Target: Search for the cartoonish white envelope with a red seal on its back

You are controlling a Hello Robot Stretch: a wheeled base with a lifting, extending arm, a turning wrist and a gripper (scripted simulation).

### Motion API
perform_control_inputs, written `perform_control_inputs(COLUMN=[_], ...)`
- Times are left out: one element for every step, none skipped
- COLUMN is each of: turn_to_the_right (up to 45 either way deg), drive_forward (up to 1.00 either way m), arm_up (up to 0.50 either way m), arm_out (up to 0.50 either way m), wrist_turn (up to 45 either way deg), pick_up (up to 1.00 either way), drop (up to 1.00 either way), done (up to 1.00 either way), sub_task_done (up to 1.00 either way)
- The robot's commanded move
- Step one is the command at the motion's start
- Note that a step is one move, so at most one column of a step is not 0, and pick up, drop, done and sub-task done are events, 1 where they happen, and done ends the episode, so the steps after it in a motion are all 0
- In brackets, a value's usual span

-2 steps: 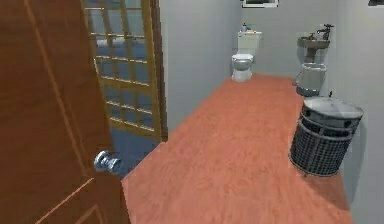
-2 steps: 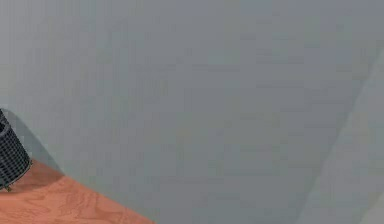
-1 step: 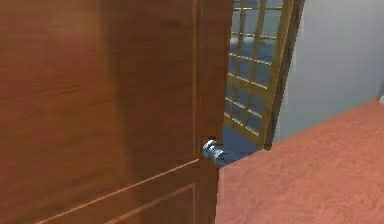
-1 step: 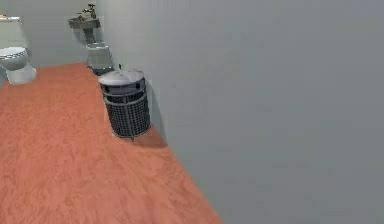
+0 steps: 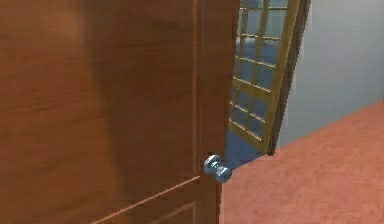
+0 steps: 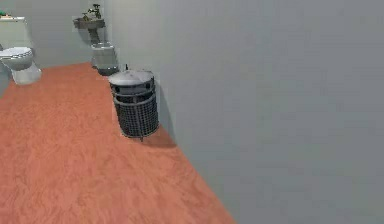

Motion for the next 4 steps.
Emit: perform_control_inputs(turn_to_the_right=[-45.0, -45.0, -27.0, 0.0], drive_forward=[0.00, 0.00, 0.00, 0.55], arm_up=[0.00, 0.00, 0.00, 0.00], arm_out=[0.00, 0.00, 0.00, 0.00], wrist_turn=[0.0, 0.0, 0.0, 0.0], pick_up=[0.00, 0.00, 0.00, 0.00], drop=[0.00, 0.00, 0.00, 0.00], done=[0.00, 0.00, 0.00, 0.00], sub_task_done=[0.00, 0.00, 0.00, 0.00])
